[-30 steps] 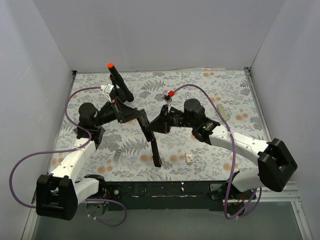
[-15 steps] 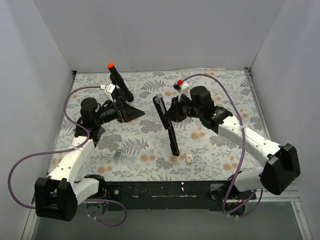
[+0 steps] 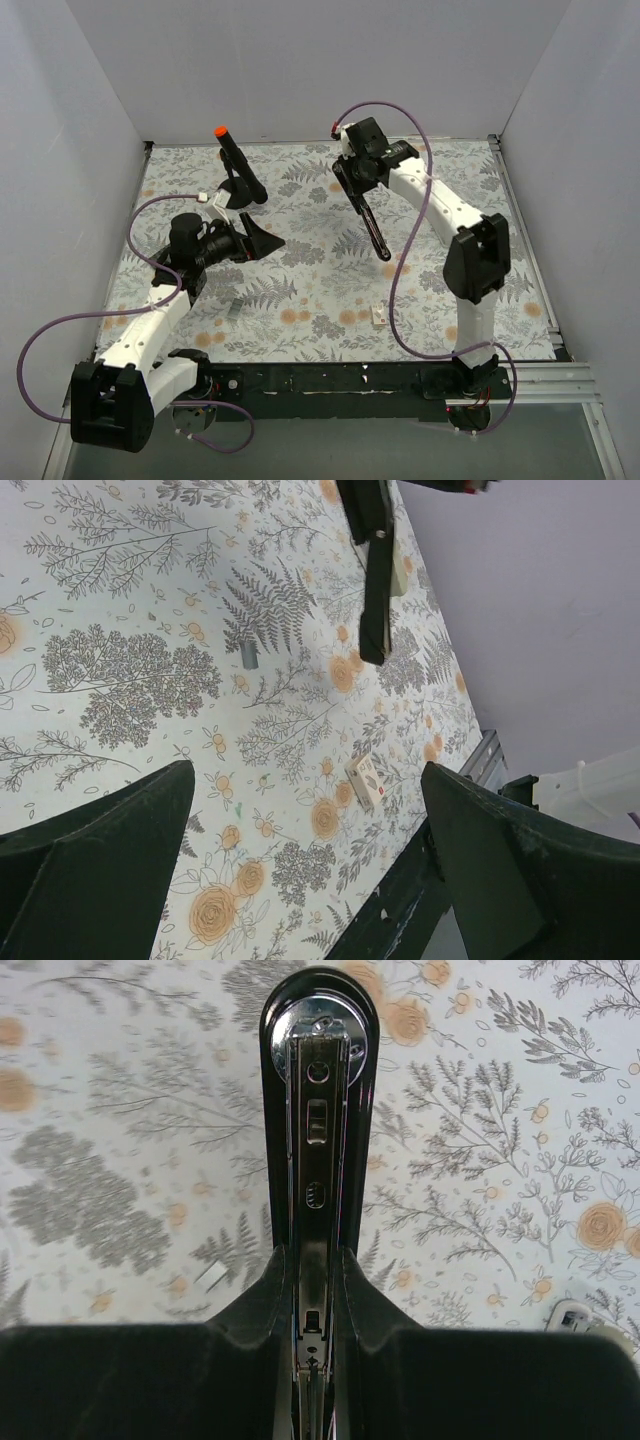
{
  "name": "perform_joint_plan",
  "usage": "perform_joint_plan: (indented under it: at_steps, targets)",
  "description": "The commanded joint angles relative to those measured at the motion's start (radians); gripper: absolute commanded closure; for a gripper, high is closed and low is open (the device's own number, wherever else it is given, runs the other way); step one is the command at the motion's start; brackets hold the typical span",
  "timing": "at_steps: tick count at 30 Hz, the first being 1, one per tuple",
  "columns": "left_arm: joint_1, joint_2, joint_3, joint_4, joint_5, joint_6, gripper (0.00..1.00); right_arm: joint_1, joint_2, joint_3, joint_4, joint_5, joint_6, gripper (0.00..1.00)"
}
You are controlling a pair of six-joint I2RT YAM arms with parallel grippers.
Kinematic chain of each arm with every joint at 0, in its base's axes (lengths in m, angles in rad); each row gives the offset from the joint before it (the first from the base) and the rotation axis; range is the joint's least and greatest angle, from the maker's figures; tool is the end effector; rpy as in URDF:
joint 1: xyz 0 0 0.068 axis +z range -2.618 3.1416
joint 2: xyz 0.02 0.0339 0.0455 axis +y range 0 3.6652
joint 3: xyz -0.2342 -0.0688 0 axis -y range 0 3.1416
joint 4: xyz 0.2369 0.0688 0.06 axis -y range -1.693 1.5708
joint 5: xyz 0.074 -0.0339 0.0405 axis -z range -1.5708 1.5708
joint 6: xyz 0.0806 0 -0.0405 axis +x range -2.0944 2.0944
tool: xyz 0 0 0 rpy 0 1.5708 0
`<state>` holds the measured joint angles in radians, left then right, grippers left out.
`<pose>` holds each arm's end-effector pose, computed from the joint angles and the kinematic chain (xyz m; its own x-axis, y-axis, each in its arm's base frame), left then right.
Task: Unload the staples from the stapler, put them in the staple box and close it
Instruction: Place the stapler at the center of the board.
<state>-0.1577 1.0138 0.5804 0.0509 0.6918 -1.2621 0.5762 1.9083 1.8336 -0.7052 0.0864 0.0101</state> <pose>0.2513 -0.0920 0.2165 -0.7841 -0.6182 -0.0550 -0.1369 0.2587 -0.9562 0.3794 0.2382 0.2681 -0.5946 -0.3743 -0.7116 -0.4854 0.8727 -0.0535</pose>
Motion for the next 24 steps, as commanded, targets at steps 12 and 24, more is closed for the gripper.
perform_joint_plan:
  at_steps: [12, 24]
  targets:
    - [-0.013, -0.047, 0.013, -0.016, -0.026, 0.033, 0.02, -0.068, 0.342, 0.273, -0.051, 0.133, -0.068, 0.99]
    - [-0.014, -0.034, 0.013, -0.014, -0.028, 0.033, 0.02, -0.079, 0.383, 0.205, 0.076, 0.139, -0.044, 0.95]
